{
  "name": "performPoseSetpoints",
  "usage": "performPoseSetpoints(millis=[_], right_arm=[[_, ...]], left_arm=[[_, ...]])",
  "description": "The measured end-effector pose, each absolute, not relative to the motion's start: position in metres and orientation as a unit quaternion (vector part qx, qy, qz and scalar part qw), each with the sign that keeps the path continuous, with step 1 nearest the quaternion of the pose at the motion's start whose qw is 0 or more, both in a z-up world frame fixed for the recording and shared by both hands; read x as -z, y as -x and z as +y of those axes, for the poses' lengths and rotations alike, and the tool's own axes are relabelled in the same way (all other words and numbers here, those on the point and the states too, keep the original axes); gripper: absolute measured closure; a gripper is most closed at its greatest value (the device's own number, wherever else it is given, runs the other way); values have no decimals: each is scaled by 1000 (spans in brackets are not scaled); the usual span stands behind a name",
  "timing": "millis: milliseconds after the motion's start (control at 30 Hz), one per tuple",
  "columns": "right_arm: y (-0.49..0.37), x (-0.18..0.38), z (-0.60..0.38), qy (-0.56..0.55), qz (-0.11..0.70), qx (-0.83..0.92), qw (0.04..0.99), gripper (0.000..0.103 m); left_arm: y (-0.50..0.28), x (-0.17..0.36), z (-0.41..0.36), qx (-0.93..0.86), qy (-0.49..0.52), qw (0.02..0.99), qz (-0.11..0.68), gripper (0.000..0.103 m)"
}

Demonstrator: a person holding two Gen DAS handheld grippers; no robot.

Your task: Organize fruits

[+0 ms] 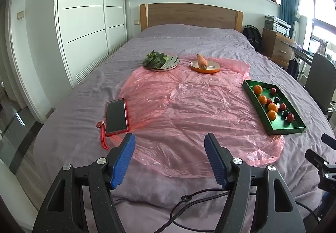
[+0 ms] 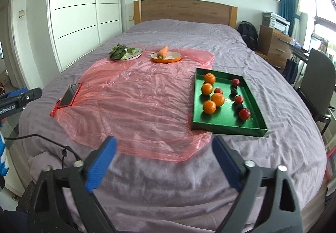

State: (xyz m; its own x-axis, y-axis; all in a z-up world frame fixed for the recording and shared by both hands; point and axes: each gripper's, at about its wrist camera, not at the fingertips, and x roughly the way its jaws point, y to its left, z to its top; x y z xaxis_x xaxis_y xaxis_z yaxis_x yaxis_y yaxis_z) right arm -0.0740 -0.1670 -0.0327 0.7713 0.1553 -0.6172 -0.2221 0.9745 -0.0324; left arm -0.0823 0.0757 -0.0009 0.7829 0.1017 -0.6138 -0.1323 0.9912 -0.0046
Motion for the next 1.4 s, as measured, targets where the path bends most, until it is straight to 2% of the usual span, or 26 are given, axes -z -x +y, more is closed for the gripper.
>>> performPoseSetpoints(millis=[33, 133, 267, 533, 1400], right_arm=[[75, 32, -168, 52, 320, -98, 941, 0], [75, 29, -172, 51, 313, -88, 944, 0], [75, 28, -175, 48, 308, -81, 947, 0], [76, 30, -177, 45, 307, -76, 948, 0], [70, 36, -196, 34, 313, -49, 948, 0]], left_arm=[[83, 1, 75, -62, 24, 944, 323, 38], [87, -4, 73, -68, 24, 949, 308, 16], [89, -9, 70, -67, 29, 953, 294, 10], [90, -8, 69, -68, 35, 953, 293, 6], [87, 6, 60, -43, 29, 950, 308, 6]])
